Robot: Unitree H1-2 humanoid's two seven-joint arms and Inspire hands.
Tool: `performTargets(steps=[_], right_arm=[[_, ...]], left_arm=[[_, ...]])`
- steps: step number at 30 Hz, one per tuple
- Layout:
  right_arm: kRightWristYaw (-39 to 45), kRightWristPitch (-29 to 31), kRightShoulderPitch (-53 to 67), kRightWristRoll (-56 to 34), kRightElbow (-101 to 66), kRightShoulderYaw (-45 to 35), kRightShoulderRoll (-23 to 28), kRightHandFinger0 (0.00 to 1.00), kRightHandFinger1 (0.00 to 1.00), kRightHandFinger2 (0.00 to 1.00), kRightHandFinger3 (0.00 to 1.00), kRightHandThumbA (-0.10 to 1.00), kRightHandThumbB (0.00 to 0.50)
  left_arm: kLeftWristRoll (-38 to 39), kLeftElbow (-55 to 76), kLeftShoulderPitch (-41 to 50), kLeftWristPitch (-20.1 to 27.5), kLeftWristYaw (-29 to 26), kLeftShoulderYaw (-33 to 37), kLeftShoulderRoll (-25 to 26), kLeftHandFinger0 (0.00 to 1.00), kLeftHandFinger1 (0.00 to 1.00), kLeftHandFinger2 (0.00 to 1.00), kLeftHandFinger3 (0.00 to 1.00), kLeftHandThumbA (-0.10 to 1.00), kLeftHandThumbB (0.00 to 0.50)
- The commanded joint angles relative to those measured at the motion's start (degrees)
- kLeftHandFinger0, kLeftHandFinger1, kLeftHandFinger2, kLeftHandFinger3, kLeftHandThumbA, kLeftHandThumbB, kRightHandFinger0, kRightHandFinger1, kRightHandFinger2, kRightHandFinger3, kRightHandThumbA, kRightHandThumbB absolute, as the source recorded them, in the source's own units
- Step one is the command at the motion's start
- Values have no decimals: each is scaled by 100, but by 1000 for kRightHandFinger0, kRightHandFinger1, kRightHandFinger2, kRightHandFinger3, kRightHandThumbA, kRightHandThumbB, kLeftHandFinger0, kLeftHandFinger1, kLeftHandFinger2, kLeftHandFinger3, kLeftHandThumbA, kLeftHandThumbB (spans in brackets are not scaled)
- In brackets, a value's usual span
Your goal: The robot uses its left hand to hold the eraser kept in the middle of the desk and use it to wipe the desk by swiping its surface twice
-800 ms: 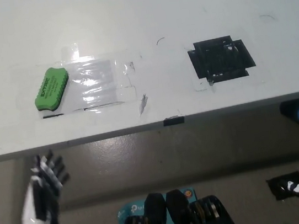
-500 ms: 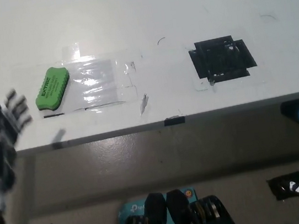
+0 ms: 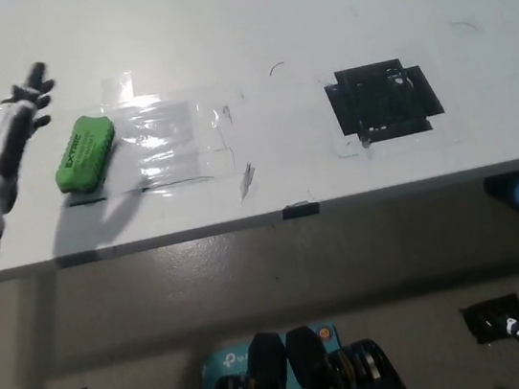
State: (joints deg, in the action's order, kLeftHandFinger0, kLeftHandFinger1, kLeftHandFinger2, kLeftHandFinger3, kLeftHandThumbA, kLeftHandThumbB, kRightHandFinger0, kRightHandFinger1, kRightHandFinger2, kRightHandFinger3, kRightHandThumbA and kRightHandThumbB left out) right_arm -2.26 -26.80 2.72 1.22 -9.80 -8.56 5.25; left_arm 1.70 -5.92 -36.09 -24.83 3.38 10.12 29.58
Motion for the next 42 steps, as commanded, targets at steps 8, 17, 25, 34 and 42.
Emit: performTargets(steps=[8,17,25,34,42], right_arm=[[30,-13,0,-19,-241,-40,87,1000,1000,1000,1000,1000,76],[71,-13,9,10,-256,-1,130,1000,1000,1000,1000,1000,84],[46,-13,84,-41,-300,-62,110,1000,1000,1000,1000,1000,82],[70,-13,86,-48,-307,-45,124,1000,1000,1000,1000,1000,60],[70,-13,121,-68,-356,-87,155,1000,1000,1000,1000,1000,75]], left_arm=[[-6276,-1573,-1958,1168,-112,3981,1395,1000,1000,1000,1000,1000,366],[-6701,-1851,-1976,745,291,4673,1459,1000,1000,1000,1000,1000,413],[-6787,-2227,-2043,601,-25,4919,1741,1000,1000,1000,1000,1000,387],[-6653,-2267,-2057,605,-37,5048,1802,1000,1000,1000,1000,1000,410],[-6646,-1538,-2130,965,-153,4869,1755,1000,1000,1000,1000,1000,404]])
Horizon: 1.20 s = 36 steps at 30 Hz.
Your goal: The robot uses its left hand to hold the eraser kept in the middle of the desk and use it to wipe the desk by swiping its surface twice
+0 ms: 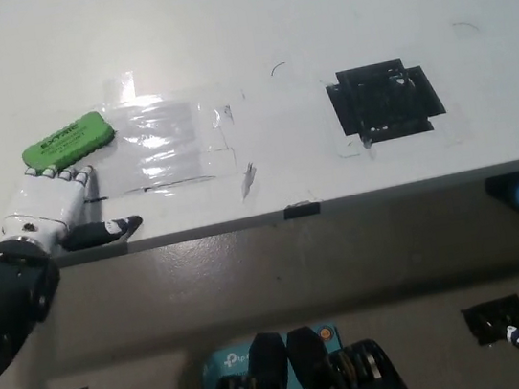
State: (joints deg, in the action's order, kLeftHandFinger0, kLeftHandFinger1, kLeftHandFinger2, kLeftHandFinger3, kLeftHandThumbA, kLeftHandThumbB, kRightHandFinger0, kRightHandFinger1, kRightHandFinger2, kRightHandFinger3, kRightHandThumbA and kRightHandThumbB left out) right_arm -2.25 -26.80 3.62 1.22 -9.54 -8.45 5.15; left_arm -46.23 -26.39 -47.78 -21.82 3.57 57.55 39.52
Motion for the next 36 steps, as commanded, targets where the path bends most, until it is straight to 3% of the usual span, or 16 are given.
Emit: performTargets(steps=[1,4,10,15,19,23,25,26,28,30,36], right_arm=[[69,-13,49,-67,-388,-102,166,1000,1000,1000,1000,1000,75],[38,-13,65,-23,-403,-110,165,1000,1000,1000,1000,1000,80],[42,-13,69,-1,-418,-79,169,1000,1000,1000,1000,1000,77],[-13,-13,54,-8,-388,-105,145,1000,1000,1000,1000,1000,69],[2,-13,112,-45,-436,-119,132,1000,1000,1000,1000,1000,67],[49,-13,161,-85,-434,-117,163,1000,1000,1000,1000,1000,74],[37,-13,170,-51,-462,-92,143,1000,1000,1000,1000,1000,63],[42,-13,167,-95,-460,-107,135,1000,1000,1000,1000,1000,63],[15,-13,197,-134,-489,-143,99,1000,1000,1000,1000,1000,73],[-23,-13,213,-42,-488,-133,113,1000,1000,1000,1000,1000,53],[-34,-13,165,-143,-512,-216,96,1000,1000,1000,1000,1000,42]], left_arm=[[-1874,515,-954,684,-168,113,748,1000,1000,1000,1000,1000,403],[-1738,654,-1014,1164,-710,-70,651,1000,1000,1000,1000,1000,366],[-1707,794,-1113,1722,-821,-408,537,1000,1000,1000,1000,1000,352],[-2067,724,-1184,1870,-988,-640,540,1000,1000,1000,1000,1000,363],[-2144,224,-1273,1994,-937,-858,505,1000,1000,1000,1000,1000,349],[-2307,-633,-1256,2138,-1179,-906,510,1000,1000,1000,1000,1000,354],[-2234,-1108,-1256,2409,-1553,-947,530,1000,1000,1000,1000,1000,350],[-2152,-1301,-1264,2444,-1191,-945,512,1000,1000,1000,1000,1000,350],[-2163,-1690,-1215,2549,-1636,-947,451,1000,1000,1000,1000,1000,347],[-2102,-1815,-1085,2661,-1613,-964,442,1000,1000,1000,1000,1000,312],[-1936,-2297,-1008,3009,-1832,-1031,252,1000,1000,1000,1000,1000,330]])
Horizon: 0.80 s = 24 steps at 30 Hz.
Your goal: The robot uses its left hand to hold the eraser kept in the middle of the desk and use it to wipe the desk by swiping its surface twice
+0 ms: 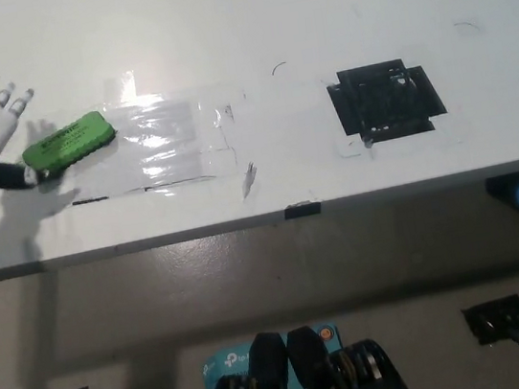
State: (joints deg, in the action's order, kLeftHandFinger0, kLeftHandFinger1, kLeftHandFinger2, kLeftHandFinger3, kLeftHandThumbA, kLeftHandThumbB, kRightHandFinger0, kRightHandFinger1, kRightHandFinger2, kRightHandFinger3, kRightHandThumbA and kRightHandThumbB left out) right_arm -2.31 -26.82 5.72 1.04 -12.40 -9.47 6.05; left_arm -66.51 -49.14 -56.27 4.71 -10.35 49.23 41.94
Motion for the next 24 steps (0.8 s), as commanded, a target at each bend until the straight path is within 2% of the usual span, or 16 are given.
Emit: performTargets(steps=[1,5,6,8,9,12,13,15,16,18,19,20,22,24], right_arm=[[-17,-11,-48,-99,-224,-100,15,1000,1000,1000,1000,1000,37],[12,-11,-60,-26,-249,-69,59,1000,1000,1000,1000,1000,48],[2,-11,-48,5,-270,-67,54,1000,1000,1000,1000,1000,47],[1,-11,-44,-1,-279,-72,47,1000,1000,1000,1000,1000,45],[8,-11,-62,-6,-281,-76,61,1000,1000,1000,1000,1000,53],[28,-11,-110,6,-255,-50,89,1000,1000,1000,1000,1000,53],[19,-11,-115,-5,-244,-64,82,1000,1000,1000,1000,1000,58],[19,-11,-121,-26,-225,-76,81,1000,1000,1000,1000,1000,65],[16,-11,-109,11,-242,-64,86,1000,1000,1000,1000,1000,61],[-6,-11,-88,36,-218,-44,50,1000,1000,1000,1000,1000,67],[-14,-11,-69,29,-224,-46,32,1000,1000,1000,1000,1000,93],[-19,-11,-68,25,-224,-47,24,1000,1000,1000,1000,1000,96],[-52,-11,-71,-32,-227,-90,-34,1000,1000,1000,1000,1000,85],[-75,-11,-89,-37,-224,-107,-62,1000,1000,1000,1000,1000,77]], left_arm=[[106,92,-110,311,-302,-233,-14,1000,1000,1000,1000,1000,323],[297,229,38,366,-103,-476,-210,1000,1000,1000,1000,1000,319],[358,410,137,429,-97,-577,-217,1000,1000,1000,1000,1000,287],[366,390,159,412,-14,-630,-334,1000,1000,1000,1000,1000,260],[353,473,171,396,56,-667,-358,1000,1000,1000,1000,1000,281],[289,526,126,393,60,-734,-415,1000,1000,1000,1000,1000,288],[412,445,129,543,-118,-841,-455,1000,1000,1000,1000,1000,299],[457,543,180,584,-130,-934,-451,1000,1000,1000,1000,1000,298],[461,494,197,579,-100,-948,-482,1000,1000,1000,1000,1000,315],[434,455,222,604,-83,-971,-499,1000,1000,1000,1000,1000,321],[461,301,267,662,-189,-988,-542,1000,1000,1000,1000,1000,304],[443,189,265,681,-239,-984,-571,1000,1000,1000,1000,1000,302],[442,139,305,633,-106,-981,-581,1000,1000,1000,1000,1000,318],[436,-18,355,627,-265,-990,-599,1000,1000,1000,1000,1000,330]])
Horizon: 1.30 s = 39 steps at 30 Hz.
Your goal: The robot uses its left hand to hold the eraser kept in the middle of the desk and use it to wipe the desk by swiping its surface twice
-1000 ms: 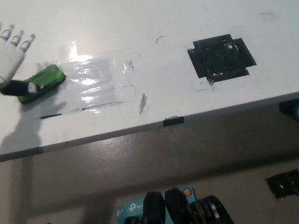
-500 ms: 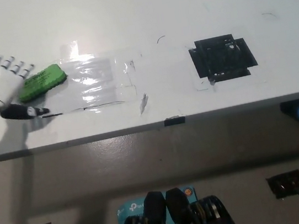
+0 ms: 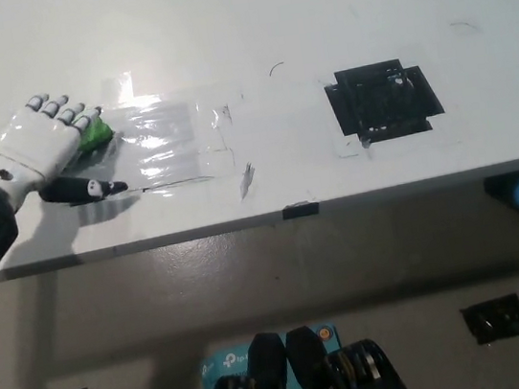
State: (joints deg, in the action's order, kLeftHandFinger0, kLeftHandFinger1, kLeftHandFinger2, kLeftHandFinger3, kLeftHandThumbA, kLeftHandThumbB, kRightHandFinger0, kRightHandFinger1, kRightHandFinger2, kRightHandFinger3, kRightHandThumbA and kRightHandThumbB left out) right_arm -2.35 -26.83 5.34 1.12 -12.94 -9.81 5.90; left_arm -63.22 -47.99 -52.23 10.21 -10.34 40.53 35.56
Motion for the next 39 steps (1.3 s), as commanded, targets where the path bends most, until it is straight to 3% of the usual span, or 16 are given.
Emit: performTargets(steps=[1,4,6,13,18,22,26,29,32,34,37,38,39], right_arm=[[-72,-10,-49,-36,-193,-72,-45,1000,1000,1000,1000,1000,67],[-56,-10,-49,-7,-183,-42,-32,1000,1000,1000,1000,1000,49],[-76,-10,-23,33,-190,-38,-40,1000,1000,1000,1000,1000,75],[-65,-10,-35,-34,-196,-88,-74,1000,1000,1000,1000,1000,92],[-99,-10,-79,-15,-168,-116,-102,1000,1000,1000,1000,1000,103],[-64,-10,-77,-11,-164,-93,-81,1000,1000,1000,1000,1000,82],[-47,-10,-67,66,-157,-36,-40,1000,1000,1000,1000,1000,94],[-29,-10,-22,23,-186,-60,-38,1000,1000,1000,1000,1000,76],[-34,-10,-21,28,-179,-58,-43,1000,1000,1000,1000,1000,65],[-23,-10,-55,8,-150,-67,-27,1000,1000,1000,1000,1000,59],[-20,-10,-49,60,-150,-36,-4,1000,1000,1000,1000,1000,83],[-10,-10,-40,89,-161,-13,15,1000,1000,1000,1000,1000,82],[-5,-10,-41,92,-162,-5,17,1000,1000,1000,1000,1000,82]], left_arm=[[149,-131,0,49,-250,-160,31,1000,1000,1000,1000,1000,343],[261,-113,141,-15,-107,-262,28,1000,1000,1000,1000,1000,326],[343,-339,178,72,-118,-280,-23,1000,1000,1000,1000,1000,313],[501,-380,317,96,-65,-457,-82,1000,1000,1000,1000,1000,312],[795,-447,394,180,-65,-665,-245,1000,1000,1000,1000,1000,278],[955,-600,489,210,-30,-805,-414,1000,1000,1000,1000,1000,333],[1537,-719,653,341,179,-1222,-660,1000,1000,1000,1000,1000,342],[1827,-657,824,520,264,-1419,-862,1000,1000,1000,1000,1000,375],[2017,-755,889,603,272,-1580,-995,1000,1000,1000,1000,1000,373],[2397,-837,966,643,420,-1848,-1191,1000,1000,1000,1000,1000,358],[2986,-802,1053,381,1078,-2227,-1457,1000,1000,1000,1000,1000,232],[3091,-768,1068,309,1277,-2270,-1535,1000,1000,1000,1000,1000,210],[3113,-791,1068,254,1350,-2293,-1575,1000,1000,1000,1000,1000,224]])
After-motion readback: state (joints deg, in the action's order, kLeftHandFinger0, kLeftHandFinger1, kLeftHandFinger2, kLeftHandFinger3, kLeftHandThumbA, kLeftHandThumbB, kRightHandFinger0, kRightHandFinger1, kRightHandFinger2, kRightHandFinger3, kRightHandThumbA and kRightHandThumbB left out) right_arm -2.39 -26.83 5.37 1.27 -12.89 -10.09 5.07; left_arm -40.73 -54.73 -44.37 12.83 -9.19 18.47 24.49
